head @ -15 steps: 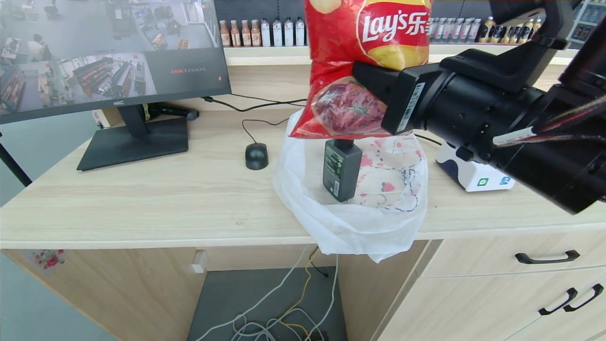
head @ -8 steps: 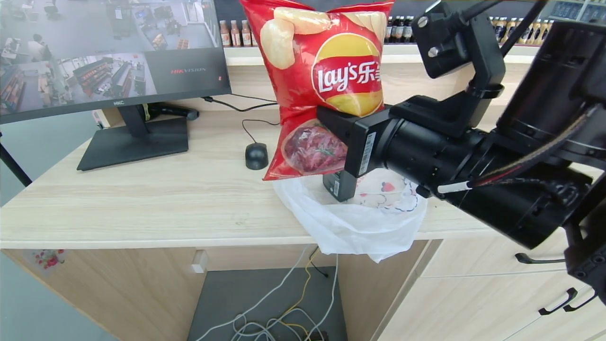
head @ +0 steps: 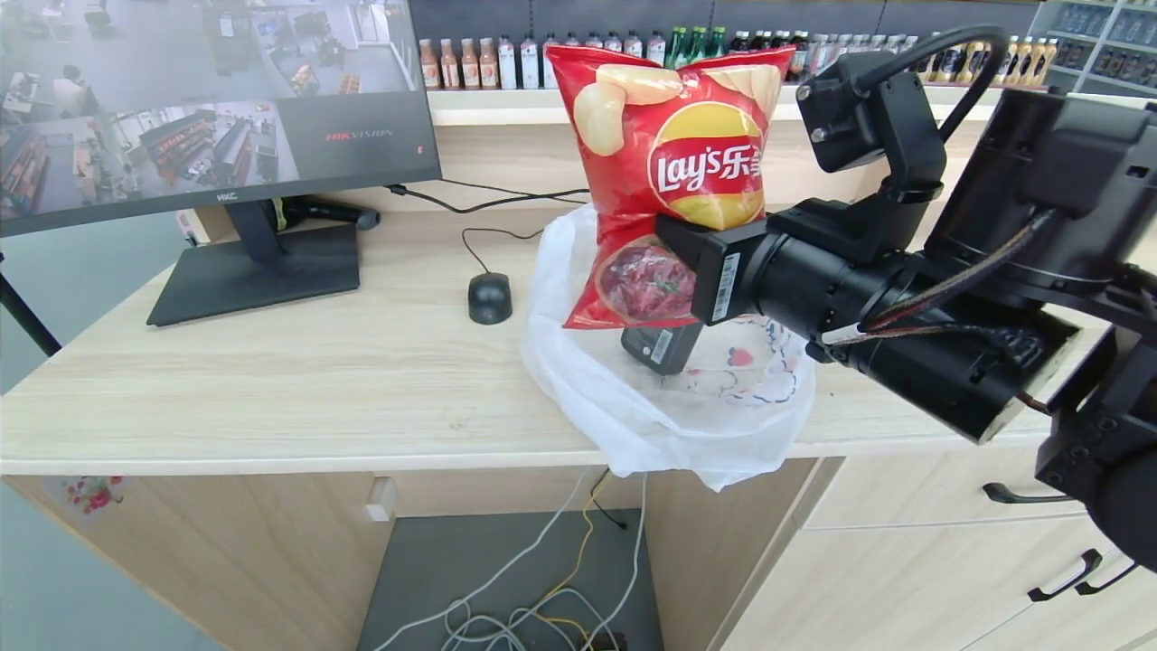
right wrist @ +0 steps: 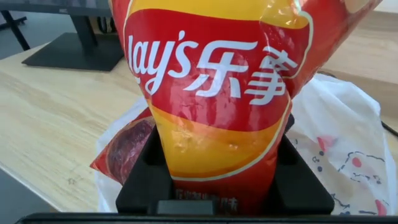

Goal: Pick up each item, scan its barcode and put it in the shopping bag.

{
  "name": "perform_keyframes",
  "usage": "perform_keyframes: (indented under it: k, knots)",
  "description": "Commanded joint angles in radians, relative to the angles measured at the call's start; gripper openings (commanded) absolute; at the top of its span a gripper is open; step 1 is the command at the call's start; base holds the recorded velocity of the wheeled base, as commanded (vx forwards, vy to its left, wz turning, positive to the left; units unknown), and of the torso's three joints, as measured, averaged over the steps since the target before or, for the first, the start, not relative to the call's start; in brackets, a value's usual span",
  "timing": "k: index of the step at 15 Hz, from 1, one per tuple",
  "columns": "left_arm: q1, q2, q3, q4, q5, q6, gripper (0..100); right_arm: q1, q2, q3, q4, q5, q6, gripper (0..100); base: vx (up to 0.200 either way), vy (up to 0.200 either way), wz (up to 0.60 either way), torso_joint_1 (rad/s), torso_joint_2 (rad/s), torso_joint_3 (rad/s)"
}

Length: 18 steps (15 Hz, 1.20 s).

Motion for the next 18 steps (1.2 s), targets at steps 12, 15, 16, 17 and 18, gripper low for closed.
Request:
perform_keyframes:
  k: [12,15,16,17,18]
  knots:
    - [-0.001,0.0,0.0,0.0,0.002,0.0,100,-0.096,-0.024,-0.005,0.06,0.037,0.052,0,0.0,0.0,0.0,0.0,0.0,0.0]
    - [0.0,0.0,0.0,0.0,0.002,0.0,100,-0.124,-0.008,-0.108,0.229,0.089,0.133,0,0.0,0.0,0.0,0.0,0.0,0.0]
    - [0.0,0.0,0.0,0.0,0.002,0.0,100,-0.13,-0.001,-0.13,0.243,0.103,0.153,0,0.0,0.0,0.0,0.0,0.0,0.0]
    - [-0.001,0.0,0.0,0.0,0.0,0.0,100,-0.164,0.019,-0.188,0.281,0.126,0.167,0,0.0,0.0,0.0,0.0,0.0,0.0]
    - [0.0,0.0,0.0,0.0,0.0,0.0,100,-0.173,0.027,-0.217,0.312,0.152,0.167,0,0.0,0.0,0.0,0.0,0.0,0.0]
